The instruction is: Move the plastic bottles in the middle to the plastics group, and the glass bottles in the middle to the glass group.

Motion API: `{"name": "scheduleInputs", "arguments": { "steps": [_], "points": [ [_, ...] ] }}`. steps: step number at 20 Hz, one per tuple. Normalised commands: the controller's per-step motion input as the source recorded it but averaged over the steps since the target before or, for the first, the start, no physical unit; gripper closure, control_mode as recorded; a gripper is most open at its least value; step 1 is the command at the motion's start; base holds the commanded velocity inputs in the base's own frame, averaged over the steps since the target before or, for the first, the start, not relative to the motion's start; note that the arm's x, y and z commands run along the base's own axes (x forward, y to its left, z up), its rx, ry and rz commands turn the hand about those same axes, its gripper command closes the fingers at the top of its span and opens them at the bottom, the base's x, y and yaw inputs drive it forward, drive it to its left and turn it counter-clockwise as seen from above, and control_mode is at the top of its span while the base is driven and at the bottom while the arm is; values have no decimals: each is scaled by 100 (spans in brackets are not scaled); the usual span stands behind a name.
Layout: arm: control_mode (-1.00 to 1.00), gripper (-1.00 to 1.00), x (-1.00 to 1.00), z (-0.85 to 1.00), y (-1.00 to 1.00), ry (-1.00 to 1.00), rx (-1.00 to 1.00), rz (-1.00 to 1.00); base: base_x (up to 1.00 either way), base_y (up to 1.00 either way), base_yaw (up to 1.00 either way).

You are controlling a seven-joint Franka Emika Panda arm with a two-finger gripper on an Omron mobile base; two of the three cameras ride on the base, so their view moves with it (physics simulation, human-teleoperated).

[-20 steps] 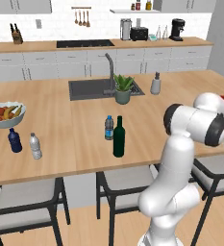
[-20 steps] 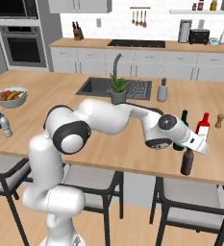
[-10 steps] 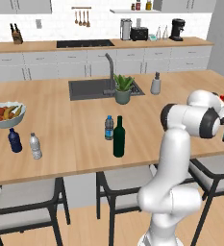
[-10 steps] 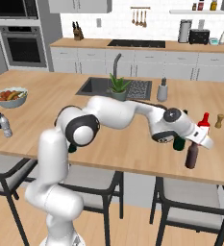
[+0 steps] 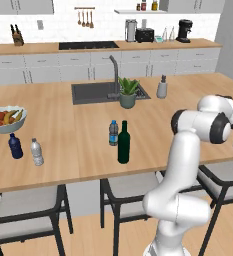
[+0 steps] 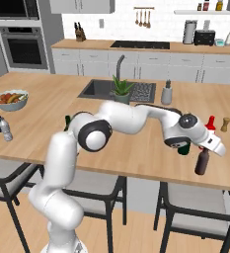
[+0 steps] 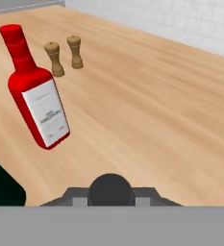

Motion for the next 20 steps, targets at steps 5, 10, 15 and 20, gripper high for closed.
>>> {"name": "scheduleInputs", "arguments": {
  "steps": [5, 10, 15, 20],
  "points": [
    [-100, 100, 27, -1, -18, 0, 4, 0, 0, 0, 0],
    [-100, 100, 23, -9, -8, 0, 0, 0, 0, 0, 0],
    [-100, 100, 11, 0, 0, -1, 0, 0, 0, 0, 0],
    [-100, 100, 0, -7, 1, -8, 0, 0, 0, 0, 0]
  ]
}}
